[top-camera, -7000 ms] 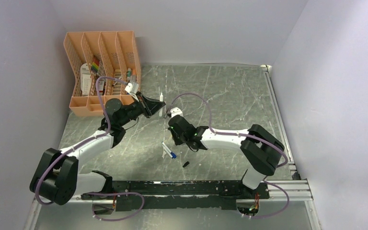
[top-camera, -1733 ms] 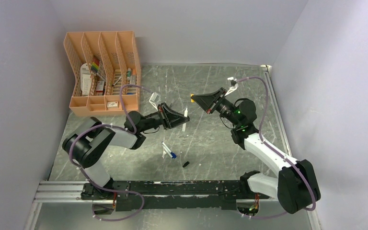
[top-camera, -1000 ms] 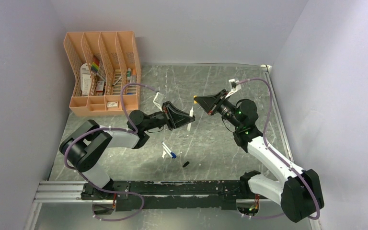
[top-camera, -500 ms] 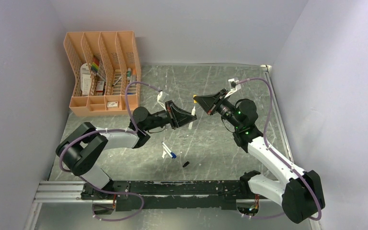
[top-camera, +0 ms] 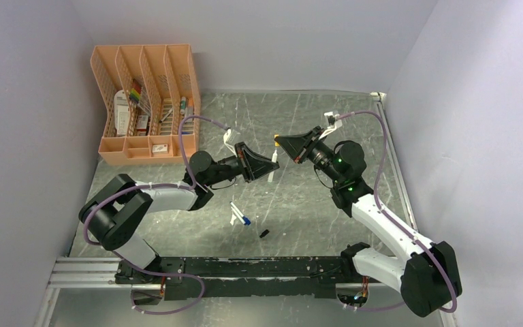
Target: Insert the pens into the pen caps
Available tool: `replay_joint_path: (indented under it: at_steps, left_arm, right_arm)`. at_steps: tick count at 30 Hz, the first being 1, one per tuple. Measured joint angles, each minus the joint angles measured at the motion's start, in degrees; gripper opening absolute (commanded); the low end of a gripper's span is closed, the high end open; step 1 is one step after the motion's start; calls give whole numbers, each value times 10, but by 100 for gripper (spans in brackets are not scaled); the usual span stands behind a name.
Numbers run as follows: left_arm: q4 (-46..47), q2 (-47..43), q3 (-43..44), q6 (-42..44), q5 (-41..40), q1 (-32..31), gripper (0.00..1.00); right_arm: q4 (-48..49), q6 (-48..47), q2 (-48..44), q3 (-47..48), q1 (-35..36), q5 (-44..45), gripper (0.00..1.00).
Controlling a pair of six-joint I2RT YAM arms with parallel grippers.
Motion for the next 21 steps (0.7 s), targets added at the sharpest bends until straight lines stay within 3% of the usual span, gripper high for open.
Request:
replay_joint_path:
  at_steps: [21]
  left_arm:
    - [-31, 10, 27, 4, -15, -2, 7]
  right_arm:
    - [9, -7, 2, -12, 7, 21, 0]
